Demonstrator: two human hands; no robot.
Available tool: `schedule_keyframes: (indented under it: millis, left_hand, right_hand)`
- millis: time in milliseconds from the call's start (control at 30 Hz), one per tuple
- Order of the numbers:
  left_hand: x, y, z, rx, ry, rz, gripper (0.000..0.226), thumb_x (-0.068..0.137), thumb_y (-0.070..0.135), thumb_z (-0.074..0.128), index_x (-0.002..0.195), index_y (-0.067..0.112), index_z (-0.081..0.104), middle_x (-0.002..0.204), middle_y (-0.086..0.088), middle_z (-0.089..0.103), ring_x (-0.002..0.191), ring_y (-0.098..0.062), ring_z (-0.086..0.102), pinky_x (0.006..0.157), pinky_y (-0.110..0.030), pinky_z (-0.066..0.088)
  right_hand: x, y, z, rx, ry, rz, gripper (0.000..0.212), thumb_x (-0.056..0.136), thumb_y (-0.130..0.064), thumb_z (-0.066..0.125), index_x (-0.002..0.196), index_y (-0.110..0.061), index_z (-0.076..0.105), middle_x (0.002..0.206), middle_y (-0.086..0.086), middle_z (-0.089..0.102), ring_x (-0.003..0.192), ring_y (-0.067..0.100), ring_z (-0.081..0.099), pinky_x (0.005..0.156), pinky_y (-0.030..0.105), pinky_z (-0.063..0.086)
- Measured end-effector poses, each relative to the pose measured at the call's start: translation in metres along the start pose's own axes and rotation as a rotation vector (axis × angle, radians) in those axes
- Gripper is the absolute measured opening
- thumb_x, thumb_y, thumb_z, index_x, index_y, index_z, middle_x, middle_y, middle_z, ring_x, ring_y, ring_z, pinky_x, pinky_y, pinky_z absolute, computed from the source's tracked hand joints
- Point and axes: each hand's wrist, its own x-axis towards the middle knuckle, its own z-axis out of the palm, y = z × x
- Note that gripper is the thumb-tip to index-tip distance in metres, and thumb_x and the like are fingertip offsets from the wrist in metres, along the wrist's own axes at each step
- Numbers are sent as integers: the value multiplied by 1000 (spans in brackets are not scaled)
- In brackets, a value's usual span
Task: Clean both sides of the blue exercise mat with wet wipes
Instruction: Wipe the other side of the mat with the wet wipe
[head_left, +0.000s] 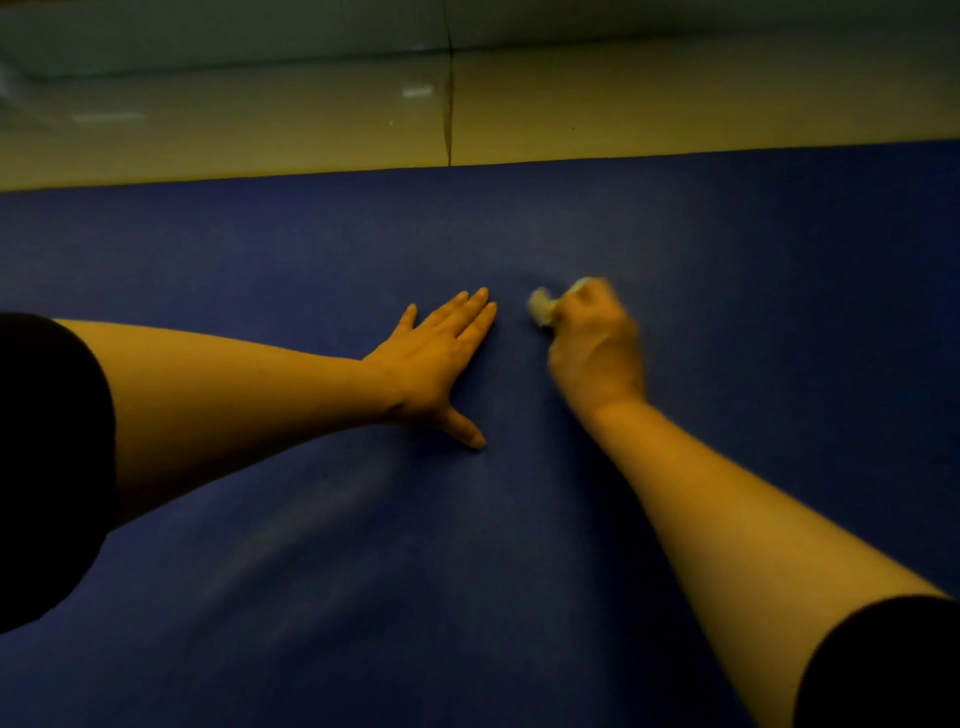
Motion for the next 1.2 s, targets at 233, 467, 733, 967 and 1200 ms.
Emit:
schedule_keyframes:
  millis: [233,467,733,967,1200]
  left_hand:
    - [13,-10,-11,-48,31,-40,141,60,63,78,152,15,-18,158,-2,-26,147,-18,-18,118,-51,-2]
    - [23,-3,-9,-14,10,-35,142,60,67,76,151,14,-20,157,-3,-28,146,-19,-20,118,-51,-4]
    - [25,-8,-4,58,136,-6,142,54,77,71,154,14,-10,161,-2,-13,148,-20,-5,120,-48,4]
    - [29,-27,-13,-26,145,-11,140,57,70,74,153,11,-9,161,-5,-16,149,-21,-8,121,-40,2]
    - [42,-25,-18,-29,105,-31,143,56,74,70,152,12,-17,159,-4,-23,146,-17,-20,118,-49,-10]
  right_hand:
    - [3,-28,2,107,57,-4,6,76,3,65,79,-3,65,81,23,55,56,39,55,48,36,45]
    - [36,11,-7,-7,61,94,12,89,-6,51,85,0,61,98,21,54,76,42,55,58,35,29]
    - [20,-27,25,70,-55,-195,19,79,-1,66,98,-2,67,95,23,58,72,38,57,56,36,48]
    - [67,29,5,69,107,251,22,95,-24,53,82,-6,51,94,20,58,86,38,57,68,43,44]
    - [48,-22,34,70,-112,-258,29,89,-8,59,117,-10,62,110,17,53,90,32,55,70,38,52]
